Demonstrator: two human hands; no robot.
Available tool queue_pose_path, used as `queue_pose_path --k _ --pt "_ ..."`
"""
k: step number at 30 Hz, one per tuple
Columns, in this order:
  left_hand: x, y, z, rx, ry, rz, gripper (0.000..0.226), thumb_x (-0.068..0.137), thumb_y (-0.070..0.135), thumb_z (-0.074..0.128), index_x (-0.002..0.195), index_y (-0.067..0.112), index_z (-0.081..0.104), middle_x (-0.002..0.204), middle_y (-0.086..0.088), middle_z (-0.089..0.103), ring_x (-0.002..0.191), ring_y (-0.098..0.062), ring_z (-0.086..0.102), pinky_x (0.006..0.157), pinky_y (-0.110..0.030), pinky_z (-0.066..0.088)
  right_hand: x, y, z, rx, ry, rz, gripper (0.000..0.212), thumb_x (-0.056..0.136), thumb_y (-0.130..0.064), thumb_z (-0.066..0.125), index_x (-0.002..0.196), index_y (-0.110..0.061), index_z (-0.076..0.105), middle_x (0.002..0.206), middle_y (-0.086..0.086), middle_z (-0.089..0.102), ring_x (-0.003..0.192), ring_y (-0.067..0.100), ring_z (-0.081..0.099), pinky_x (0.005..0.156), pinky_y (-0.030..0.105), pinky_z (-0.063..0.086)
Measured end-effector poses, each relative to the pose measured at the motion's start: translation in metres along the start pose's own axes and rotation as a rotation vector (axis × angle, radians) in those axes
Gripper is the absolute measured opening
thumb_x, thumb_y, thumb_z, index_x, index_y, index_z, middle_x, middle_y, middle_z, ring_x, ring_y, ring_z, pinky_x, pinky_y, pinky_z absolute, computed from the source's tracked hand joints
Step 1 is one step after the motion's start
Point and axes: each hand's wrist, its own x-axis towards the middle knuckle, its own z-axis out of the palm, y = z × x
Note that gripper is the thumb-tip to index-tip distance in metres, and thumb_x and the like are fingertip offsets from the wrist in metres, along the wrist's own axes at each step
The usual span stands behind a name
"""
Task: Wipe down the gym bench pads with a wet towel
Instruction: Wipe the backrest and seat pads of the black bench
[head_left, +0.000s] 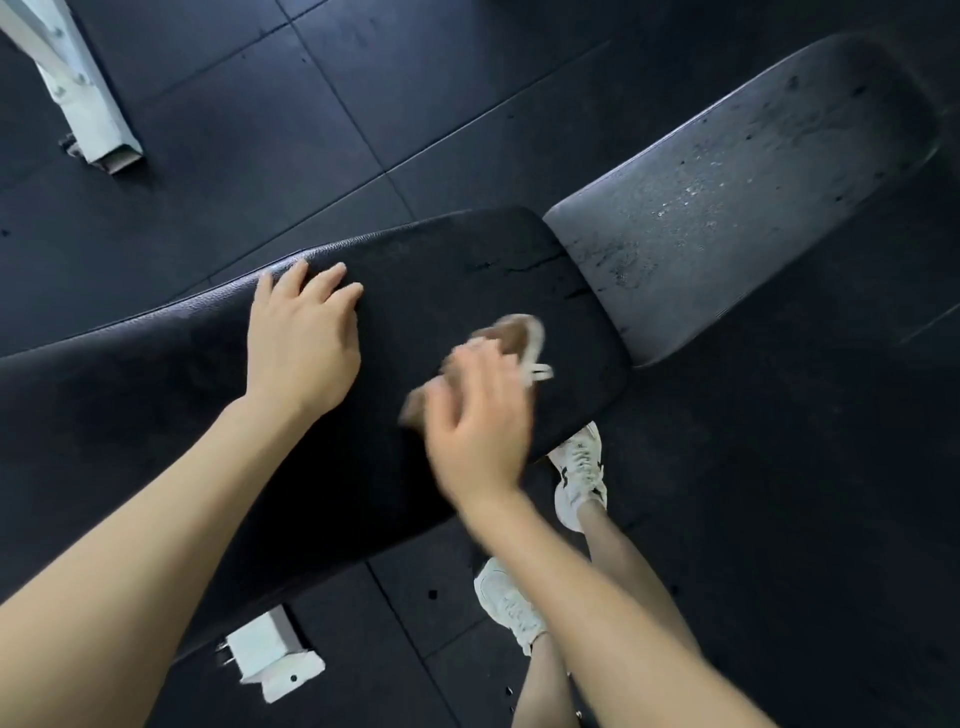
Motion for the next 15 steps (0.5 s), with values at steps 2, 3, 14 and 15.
queue_pose_path --k 2,3,14,15 --pt "0.008 0.001 -0.003 -0.097 0.079 -0.042 0.040 0.081 0.012 0.039 0.103 0.005 0.071 0.116 -0.015 0.066 0.102 -0.041 0.057 0.091 -0.048 0.045 -0.031 -0.025 0.001 0.008 -0.107 -0.250 0.046 0.084 -0.046 0.050 0.122 -0.022 0.061 0.138 0.006 0.053 0.132 0.033 0.043 0.108 0.046 0.031" --pt "0.013 0.000 -0.005 -0.128 0.093 -0.059 0.040 0.079 0.010 0.040 0.103 0.005 0.071 0.115 -0.014 0.067 0.099 -0.041 0.057 0.089 -0.046 0.046 -0.029 -0.021 -0.003 0.028 -0.148 -0.350 0.047 0.084 -0.047 0.051 0.123 -0.024 0.062 0.139 0.006 0.053 0.132 0.030 0.044 0.108 0.047 0.032" --pt "0.039 -0.019 -0.004 -0.115 -0.027 0.025 0.032 0.084 0.019 0.049 0.107 0.006 0.068 0.114 -0.016 0.065 0.101 -0.039 0.058 0.089 -0.044 0.045 0.094 0.067 -0.030 0.065 -0.023 0.366 0.029 0.090 -0.042 0.049 0.104 -0.017 0.055 0.122 0.004 0.058 0.118 0.031 0.051 0.107 0.053 0.030" --pt "0.041 -0.016 -0.001 -0.086 -0.040 0.038 0.033 0.084 0.020 0.049 0.108 0.006 0.067 0.114 -0.017 0.065 0.101 -0.039 0.058 0.088 -0.045 0.044 0.087 0.047 -0.024 0.091 -0.010 0.287 0.029 0.086 -0.042 0.051 0.098 -0.017 0.056 0.116 0.005 0.060 0.113 0.033 0.053 0.103 0.051 0.035"
